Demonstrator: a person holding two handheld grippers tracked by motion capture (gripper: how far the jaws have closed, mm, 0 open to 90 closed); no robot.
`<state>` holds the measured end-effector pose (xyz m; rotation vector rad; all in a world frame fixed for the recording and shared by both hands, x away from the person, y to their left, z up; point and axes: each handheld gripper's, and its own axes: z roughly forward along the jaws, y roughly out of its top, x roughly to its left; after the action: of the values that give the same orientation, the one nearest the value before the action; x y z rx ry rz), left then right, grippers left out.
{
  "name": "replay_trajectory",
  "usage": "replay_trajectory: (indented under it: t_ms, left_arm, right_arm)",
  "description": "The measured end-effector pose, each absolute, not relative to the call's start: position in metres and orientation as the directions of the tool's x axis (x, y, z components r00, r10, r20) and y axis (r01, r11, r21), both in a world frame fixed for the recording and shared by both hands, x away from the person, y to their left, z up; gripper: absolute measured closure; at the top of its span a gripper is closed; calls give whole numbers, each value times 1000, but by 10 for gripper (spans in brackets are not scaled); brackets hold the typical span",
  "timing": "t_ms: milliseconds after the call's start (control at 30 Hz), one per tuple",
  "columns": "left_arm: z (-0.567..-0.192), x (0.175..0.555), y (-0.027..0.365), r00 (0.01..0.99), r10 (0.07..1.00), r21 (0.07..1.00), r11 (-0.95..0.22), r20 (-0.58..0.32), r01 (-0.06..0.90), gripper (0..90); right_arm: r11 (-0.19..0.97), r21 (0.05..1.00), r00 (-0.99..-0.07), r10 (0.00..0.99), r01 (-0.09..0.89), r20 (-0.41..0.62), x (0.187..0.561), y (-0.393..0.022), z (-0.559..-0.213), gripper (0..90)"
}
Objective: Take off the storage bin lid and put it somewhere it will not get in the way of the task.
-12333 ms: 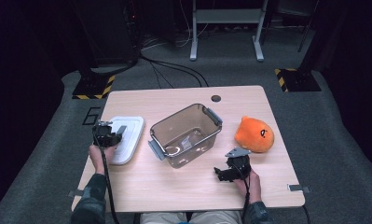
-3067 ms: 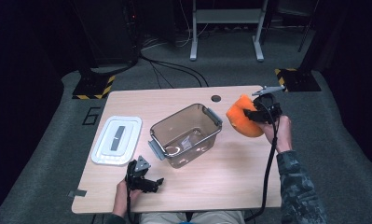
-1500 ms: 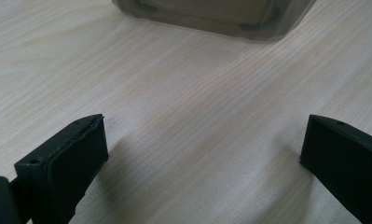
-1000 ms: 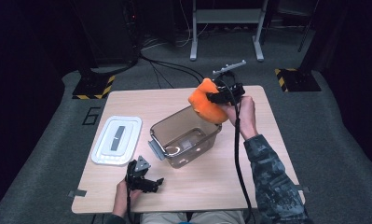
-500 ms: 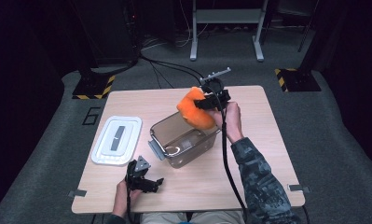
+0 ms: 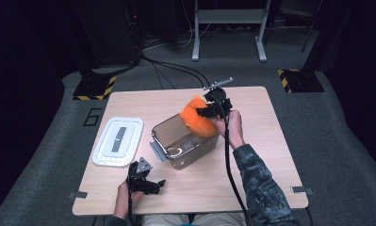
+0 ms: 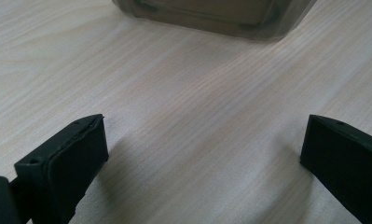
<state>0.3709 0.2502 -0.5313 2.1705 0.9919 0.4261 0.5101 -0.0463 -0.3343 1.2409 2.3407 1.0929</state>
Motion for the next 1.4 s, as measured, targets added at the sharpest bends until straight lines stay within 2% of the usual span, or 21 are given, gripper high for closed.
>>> replay_trajectory:
  t_ms: [467,1000,1200,1400]
  left_arm:
    - [-531,371,251,655,755,712,-464,6,528,3]
    - [-531,371,251,653,758,714,-462,9,526,3]
    - [-531,371,250,651,759,716,-458,8,526,3]
    - [-531,371,251,651,759,714,-462,11,526,4]
  right_arm:
    - [329,732,-598,791,596,131,516,-48,-351,612]
    - [341,675,-584,795,654,164,524,-43,-384,563]
    - [355,638,-568,808,684,159,528,-40,-394,493]
    - [377,601,-553,822,705,133,530,-33,-404,369]
